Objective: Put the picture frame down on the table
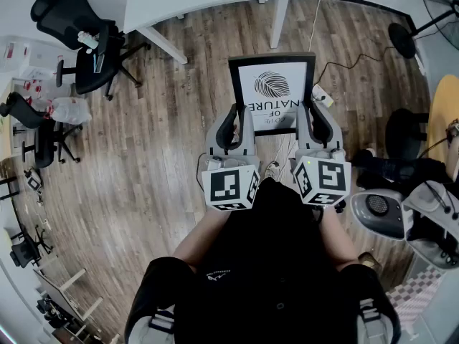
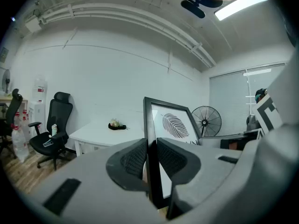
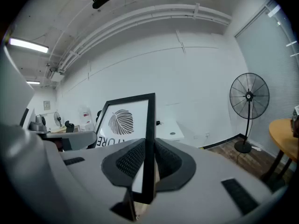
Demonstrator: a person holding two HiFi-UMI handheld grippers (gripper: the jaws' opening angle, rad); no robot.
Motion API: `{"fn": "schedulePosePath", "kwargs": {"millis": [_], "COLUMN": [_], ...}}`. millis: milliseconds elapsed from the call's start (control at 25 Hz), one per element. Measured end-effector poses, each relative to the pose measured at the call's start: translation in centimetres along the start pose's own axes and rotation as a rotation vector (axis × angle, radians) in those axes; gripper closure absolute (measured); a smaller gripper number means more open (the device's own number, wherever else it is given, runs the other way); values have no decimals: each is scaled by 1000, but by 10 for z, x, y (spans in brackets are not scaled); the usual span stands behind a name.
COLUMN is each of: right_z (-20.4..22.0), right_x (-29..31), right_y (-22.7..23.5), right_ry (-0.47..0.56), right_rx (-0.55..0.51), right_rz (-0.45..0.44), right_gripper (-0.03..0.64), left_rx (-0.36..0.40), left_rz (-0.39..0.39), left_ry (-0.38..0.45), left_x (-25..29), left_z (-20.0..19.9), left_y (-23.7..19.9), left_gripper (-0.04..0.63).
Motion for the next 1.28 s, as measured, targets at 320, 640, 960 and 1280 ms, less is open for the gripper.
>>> {"fn": "schedulePosePath", "kwargs": {"millis": [320,640,960,1280], "right_z": [2,-11,-11,-6], "right_x": [-75,-91,-101,-78], "right_y": [9,0,-2,-5], "right_ry": [29,64,75,67], "right_rx": [11,10,-6,-12], "right_rz": [-30,-63,-95,-95], "right_gripper": [551,551,551,551], "left_rx": [32,57,50,44], "left_rz": [-17,-36,-66,-70], "left_ry": [31,74,96,90], "left_x": [-63,-83,-96,-80], "left_z": [-3,-19,-17,-9], "left_y": [51,54,60,45], "left_gripper": [522,522,522,522]}}
Point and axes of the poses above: the fingertips, and each gripper's own axes: x forward along the fingers, y to its right, z out of its underside, the point moved 4 cm from there along -x, backward along the fingers
